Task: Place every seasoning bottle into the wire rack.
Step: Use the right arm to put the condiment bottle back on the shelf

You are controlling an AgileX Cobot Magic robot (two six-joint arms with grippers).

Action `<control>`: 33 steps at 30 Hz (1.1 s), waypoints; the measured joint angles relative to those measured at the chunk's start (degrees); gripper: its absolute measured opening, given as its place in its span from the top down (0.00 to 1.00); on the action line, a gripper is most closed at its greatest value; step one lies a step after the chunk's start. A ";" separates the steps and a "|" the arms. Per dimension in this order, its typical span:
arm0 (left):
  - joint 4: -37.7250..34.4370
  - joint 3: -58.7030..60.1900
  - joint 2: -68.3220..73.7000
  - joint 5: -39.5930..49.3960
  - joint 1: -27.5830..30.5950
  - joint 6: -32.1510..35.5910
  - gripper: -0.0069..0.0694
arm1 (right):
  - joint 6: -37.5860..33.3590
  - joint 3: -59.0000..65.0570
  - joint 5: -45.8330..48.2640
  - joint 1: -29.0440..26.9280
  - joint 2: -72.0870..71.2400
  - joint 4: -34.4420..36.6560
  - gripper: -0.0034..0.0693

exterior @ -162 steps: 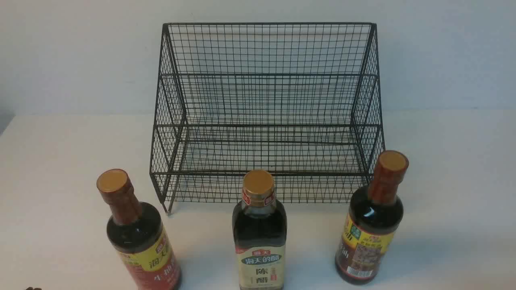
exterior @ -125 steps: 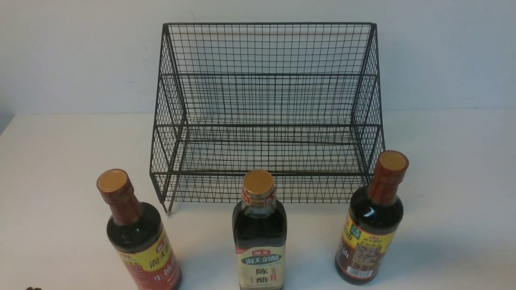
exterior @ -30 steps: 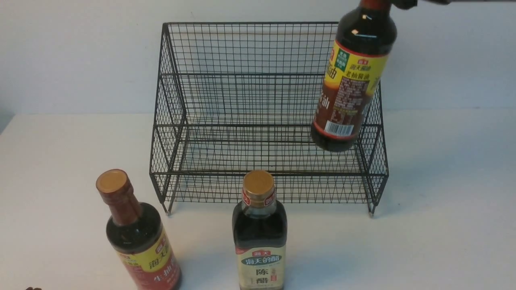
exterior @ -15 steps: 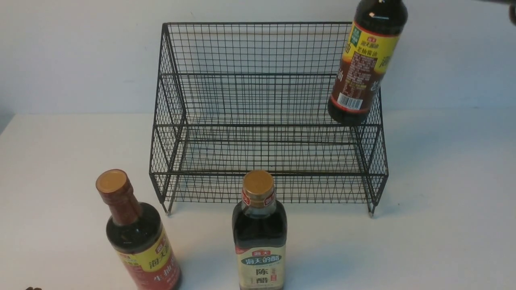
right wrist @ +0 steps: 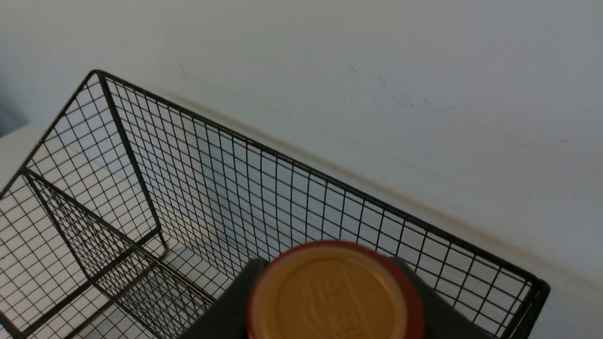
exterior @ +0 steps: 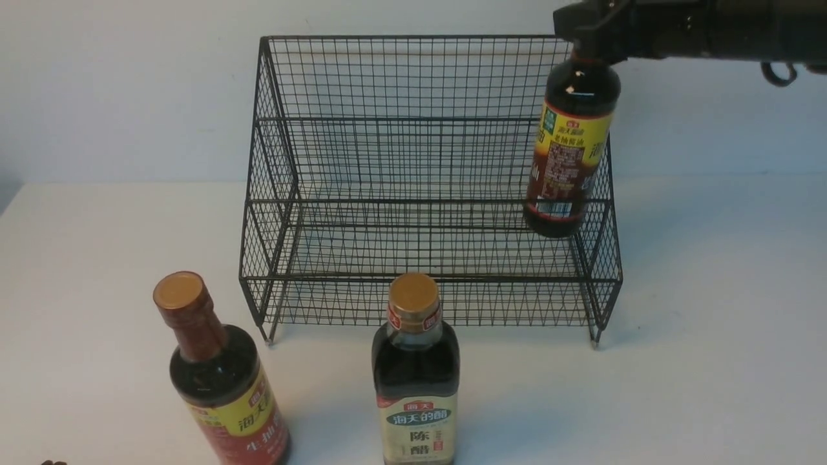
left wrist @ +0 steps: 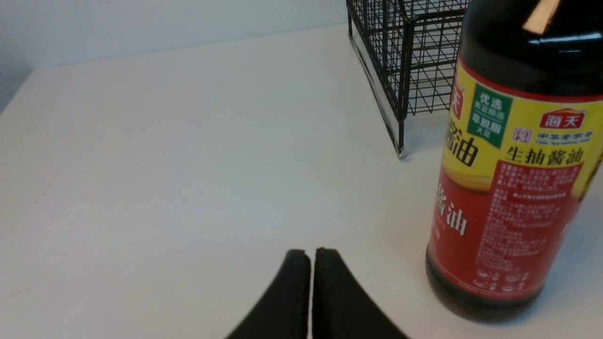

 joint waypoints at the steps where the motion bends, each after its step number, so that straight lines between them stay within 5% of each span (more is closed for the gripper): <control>1: 0.00 0.00 0.00 0.00 0.00 0.00 0.92 | -0.15 0.00 0.86 0.00 0.00 -0.06 0.58; 9: 0.00 0.00 0.00 0.00 0.00 0.00 0.92 | 2.05 -0.19 10.42 -0.05 2.07 -8.77 0.58; 16: 0.00 0.00 0.00 0.00 0.00 0.00 0.92 | 11.37 -0.56 9.97 -0.05 3.23 -14.83 0.58; 33: 0.00 0.00 0.00 0.00 0.00 0.00 0.92 | 13.42 -0.74 8.60 0.00 2.09 -24.21 0.58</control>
